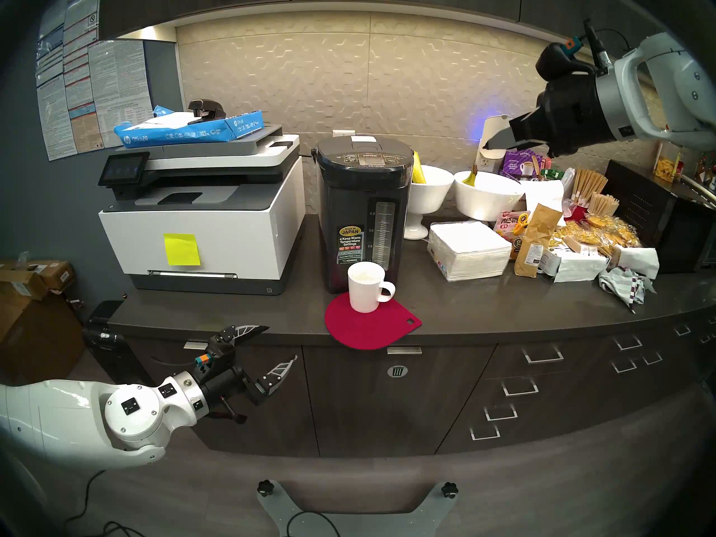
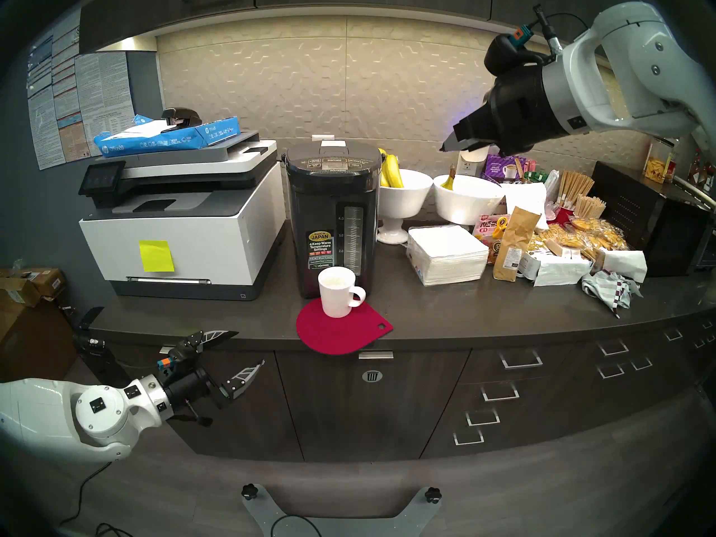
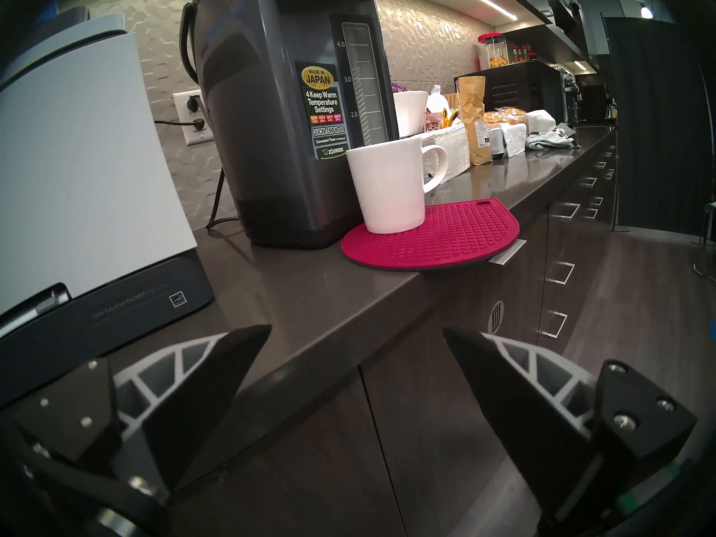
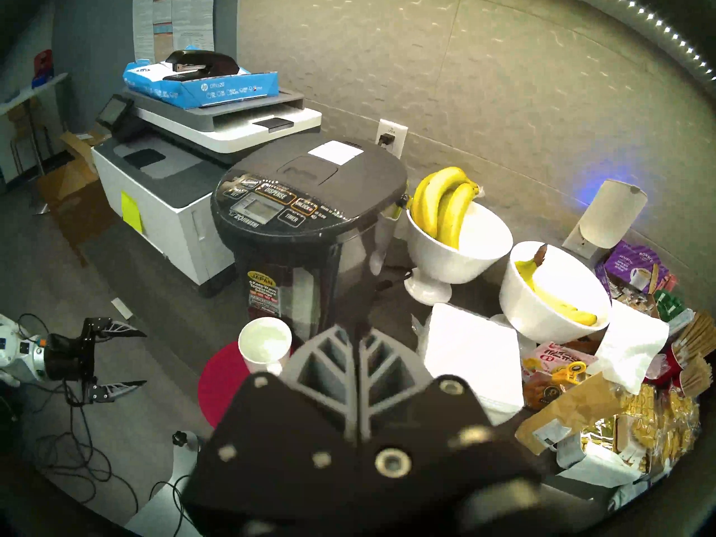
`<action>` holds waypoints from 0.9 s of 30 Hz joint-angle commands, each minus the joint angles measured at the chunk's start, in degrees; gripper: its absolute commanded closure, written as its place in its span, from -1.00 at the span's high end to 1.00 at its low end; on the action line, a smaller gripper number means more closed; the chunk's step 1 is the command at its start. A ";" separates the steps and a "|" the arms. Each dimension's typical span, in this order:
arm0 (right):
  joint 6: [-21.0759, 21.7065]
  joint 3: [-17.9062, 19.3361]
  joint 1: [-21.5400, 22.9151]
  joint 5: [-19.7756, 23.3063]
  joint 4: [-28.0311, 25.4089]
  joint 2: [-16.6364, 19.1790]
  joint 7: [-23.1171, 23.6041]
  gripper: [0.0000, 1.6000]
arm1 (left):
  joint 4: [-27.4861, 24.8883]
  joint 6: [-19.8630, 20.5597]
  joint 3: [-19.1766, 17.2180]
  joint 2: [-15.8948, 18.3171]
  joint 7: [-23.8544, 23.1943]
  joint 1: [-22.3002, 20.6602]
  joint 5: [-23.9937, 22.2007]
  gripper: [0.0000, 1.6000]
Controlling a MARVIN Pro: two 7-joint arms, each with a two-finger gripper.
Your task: Press the water dispenser button and fill the cup
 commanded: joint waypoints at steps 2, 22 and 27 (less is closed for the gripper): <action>-2.65 -3.42 3.24 -0.80 -5.63 6.90 -4.72 -1.00 | -0.25 -0.21 -0.43 -0.14 -0.02 -0.50 0.08 1.00; -15.75 -14.53 5.09 -5.96 -13.50 13.90 -22.06 -1.00 | -0.28 -0.25 -0.29 -0.15 0.06 -0.68 0.10 1.00; -19.24 -16.28 5.70 -7.01 -16.36 14.55 -25.58 -1.00 | -0.28 -0.25 -0.24 -0.15 0.08 -0.73 0.11 1.00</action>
